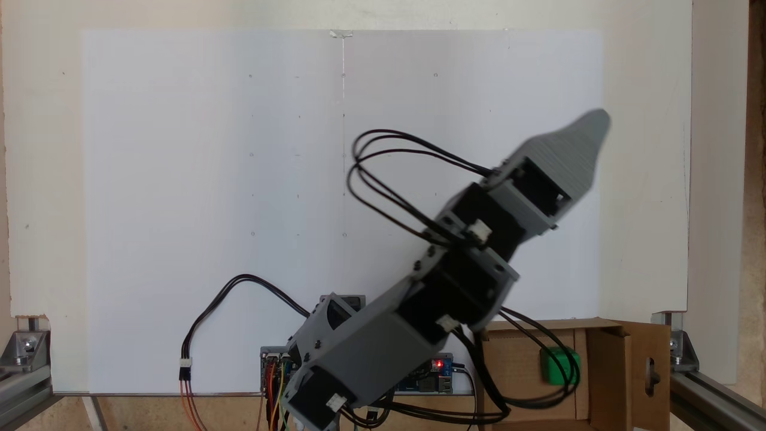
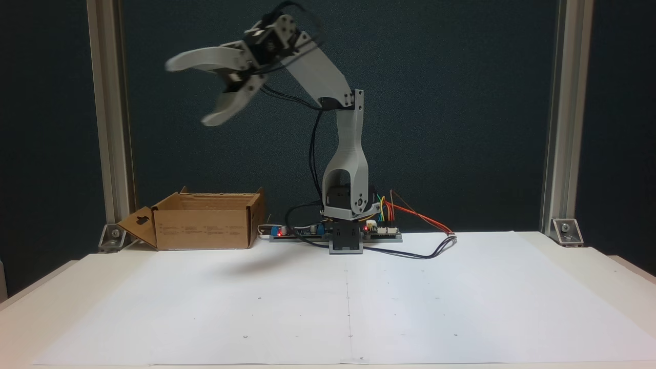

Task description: Grasp a green dice and put it in the bin.

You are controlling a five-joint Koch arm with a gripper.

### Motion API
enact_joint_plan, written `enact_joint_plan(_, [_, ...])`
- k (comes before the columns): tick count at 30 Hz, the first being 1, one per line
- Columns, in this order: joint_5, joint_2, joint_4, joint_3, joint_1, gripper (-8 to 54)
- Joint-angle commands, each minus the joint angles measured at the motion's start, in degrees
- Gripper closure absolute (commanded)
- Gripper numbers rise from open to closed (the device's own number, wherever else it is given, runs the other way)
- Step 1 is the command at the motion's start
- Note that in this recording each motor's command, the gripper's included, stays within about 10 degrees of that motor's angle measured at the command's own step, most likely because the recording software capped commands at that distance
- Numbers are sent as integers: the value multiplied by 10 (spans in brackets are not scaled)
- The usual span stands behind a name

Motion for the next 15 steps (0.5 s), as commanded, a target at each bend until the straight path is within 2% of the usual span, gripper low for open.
enact_joint_plan(1, [22, 44, -10, 11, -56, 18])
enact_joint_plan(8, [25, 134, -17, 154, -217, 11])
enact_joint_plan(15, [23, 260, -181, 425, -354, 10])
